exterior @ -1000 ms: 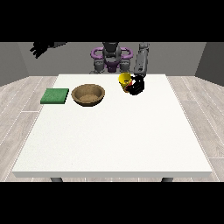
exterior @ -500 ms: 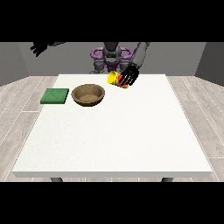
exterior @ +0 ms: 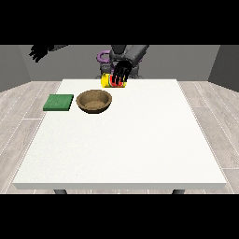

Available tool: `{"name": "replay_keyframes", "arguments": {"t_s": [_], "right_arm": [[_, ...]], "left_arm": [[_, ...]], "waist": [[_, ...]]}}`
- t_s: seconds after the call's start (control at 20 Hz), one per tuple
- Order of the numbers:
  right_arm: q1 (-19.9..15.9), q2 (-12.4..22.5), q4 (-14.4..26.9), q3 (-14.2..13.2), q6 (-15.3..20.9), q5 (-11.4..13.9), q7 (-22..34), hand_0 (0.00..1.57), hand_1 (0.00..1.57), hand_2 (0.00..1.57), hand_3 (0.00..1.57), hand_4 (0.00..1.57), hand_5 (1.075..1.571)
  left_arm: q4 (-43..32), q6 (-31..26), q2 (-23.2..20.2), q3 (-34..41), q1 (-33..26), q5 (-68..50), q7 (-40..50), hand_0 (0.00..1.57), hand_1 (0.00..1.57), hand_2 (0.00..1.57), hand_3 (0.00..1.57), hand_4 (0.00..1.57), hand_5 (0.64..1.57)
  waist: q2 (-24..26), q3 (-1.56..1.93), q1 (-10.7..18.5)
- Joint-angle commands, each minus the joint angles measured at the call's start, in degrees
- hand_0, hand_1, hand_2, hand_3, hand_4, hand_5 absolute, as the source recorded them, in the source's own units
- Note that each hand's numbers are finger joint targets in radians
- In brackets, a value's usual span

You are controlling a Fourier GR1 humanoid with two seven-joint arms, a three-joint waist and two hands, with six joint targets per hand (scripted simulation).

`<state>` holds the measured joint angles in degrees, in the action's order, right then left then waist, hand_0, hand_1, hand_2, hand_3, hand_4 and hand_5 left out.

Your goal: Pick the cup and pour the ball into the bowl, then pick the bowl and place it on the pad

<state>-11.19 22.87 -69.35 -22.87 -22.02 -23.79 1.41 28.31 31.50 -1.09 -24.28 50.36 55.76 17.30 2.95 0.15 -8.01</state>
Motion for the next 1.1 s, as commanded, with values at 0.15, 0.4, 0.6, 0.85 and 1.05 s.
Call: {"name": "replay_keyframes", "arguments": {"t_s": [0.15, 0.4, 0.6, 0.85, 1.05], "right_arm": [[-0.37, 1.42, 4.48, -0.58, -1.33, 1.3, -2.44, 0.0, 0.0, 0.0, 0.18, 0.69, 1.556], [-3.95, -1.09, 4.92, 1.68, 1.12, 3.04, -3.05, 0.0, 0.0, 0.0, 0.29, 0.69, 1.552], [-4.29, -4.33, 5.71, 4.0, 1.43, 4.55, -5.53, 0.0, 0.0, 0.0, 0.33, 0.69, 1.552], [-7.35, -1.19, 9.07, 1.77, 2.17, 4.2, -5.5, 0.0, 0.0, 0.0, 0.27, 0.69, 1.548], [-6.49, 2.12, 11.45, -1.85, 2.89, 3.16, -5.92, 0.0, 0.0, 0.0, 0.27, 0.69, 1.548]], "left_arm": [[-3.51, -8.85, 0.43, -9.29, 7.84, 12.8, 12.36, 1.46, 1.46, 1.57, 1.57, 1.26, 1.557], [-1.44, -17.45, 1.08, -14.61, 11.65, 17.43, 17.88, 1.22, 1.22, 1.57, 1.57, 1.06, 1.571], [4.28, -24.98, 1.08, -19.69, 8.78, 17.83, 19.12, 0.27, 0.27, 1.26, 1.55, 1.04, 1.571], [11.13, -33.22, 1.09, -21.39, 10.01, 18.83, 19.12, 0.0, 0.0, 1.14, 1.57, 1.12, 1.571], [15.83, -28.29, 0.97, -15.99, 8.83, 17.02, 17.53, 0.0, 0.0, 1.15, 1.49, 1.04, 1.567]], "waist": [[0.72, -0.02, 1.39], [0.05, -0.08, -0.14], [-0.3, -0.11, -2.49], [-1.21, -0.12, 0.2], [0.29, -0.13, 5.83]]}}
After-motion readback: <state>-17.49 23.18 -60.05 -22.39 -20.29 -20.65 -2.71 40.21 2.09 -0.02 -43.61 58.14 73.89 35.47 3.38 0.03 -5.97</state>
